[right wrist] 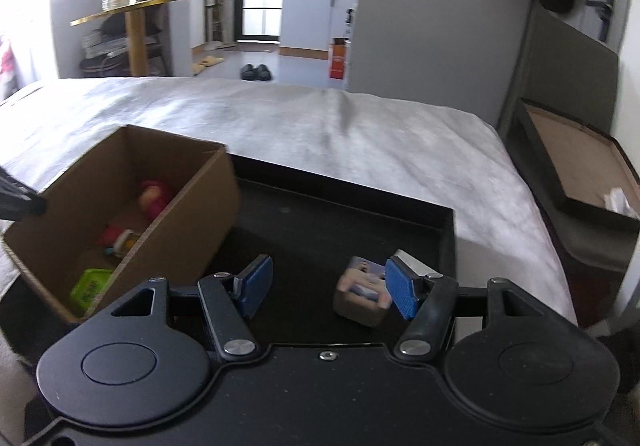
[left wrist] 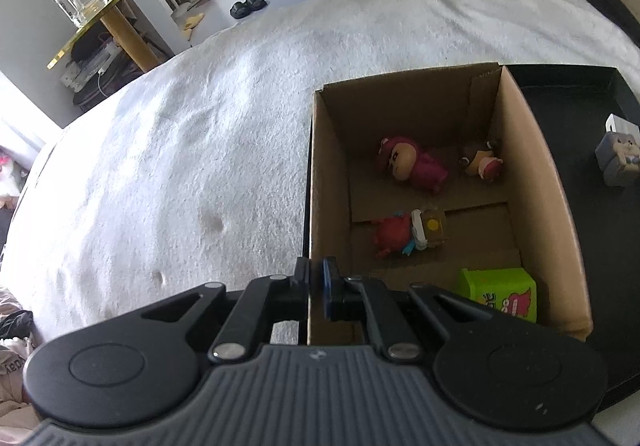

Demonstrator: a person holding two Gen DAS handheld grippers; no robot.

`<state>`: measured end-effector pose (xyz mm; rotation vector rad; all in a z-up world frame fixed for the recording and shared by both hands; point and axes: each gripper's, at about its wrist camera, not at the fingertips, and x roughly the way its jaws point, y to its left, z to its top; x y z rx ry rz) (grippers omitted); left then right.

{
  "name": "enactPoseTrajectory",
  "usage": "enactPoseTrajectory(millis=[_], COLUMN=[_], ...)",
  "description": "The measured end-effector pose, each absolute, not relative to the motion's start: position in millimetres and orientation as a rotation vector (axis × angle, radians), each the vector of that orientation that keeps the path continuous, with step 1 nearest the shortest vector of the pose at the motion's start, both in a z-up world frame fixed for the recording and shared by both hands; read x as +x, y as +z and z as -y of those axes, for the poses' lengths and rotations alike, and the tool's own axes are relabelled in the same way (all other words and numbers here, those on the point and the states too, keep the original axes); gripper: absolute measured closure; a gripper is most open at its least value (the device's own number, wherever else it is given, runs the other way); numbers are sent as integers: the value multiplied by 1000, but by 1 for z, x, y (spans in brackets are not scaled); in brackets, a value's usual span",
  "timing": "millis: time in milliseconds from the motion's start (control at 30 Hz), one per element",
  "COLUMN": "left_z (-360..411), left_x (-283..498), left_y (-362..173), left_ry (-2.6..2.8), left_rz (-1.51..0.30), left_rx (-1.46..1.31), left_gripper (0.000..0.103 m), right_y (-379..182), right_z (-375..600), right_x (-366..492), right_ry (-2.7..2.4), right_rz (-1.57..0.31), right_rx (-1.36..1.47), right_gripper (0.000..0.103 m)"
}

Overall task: Organize rigid objects
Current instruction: 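Move the right tool to the bunny-face cube and grasp it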

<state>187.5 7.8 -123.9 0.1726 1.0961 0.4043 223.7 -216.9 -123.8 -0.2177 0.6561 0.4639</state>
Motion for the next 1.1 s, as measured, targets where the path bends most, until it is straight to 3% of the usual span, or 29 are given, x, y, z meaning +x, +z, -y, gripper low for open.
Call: enactPoseTrajectory(millis=[1000,1100], left_z=[-8,-9], left_x=[187,187], left_y=[-133,-133], left_ry=[434,437], left_rz=[-1083,-1082], left_rx=[180,177], left_gripper=[94,93], right_y=[-202,-203], right_z=[205,206], right_x=[282,283], right_ry=[321,349], right_rz=[-785,-789], right_rx=[-288,-284], right_gripper=[40,55])
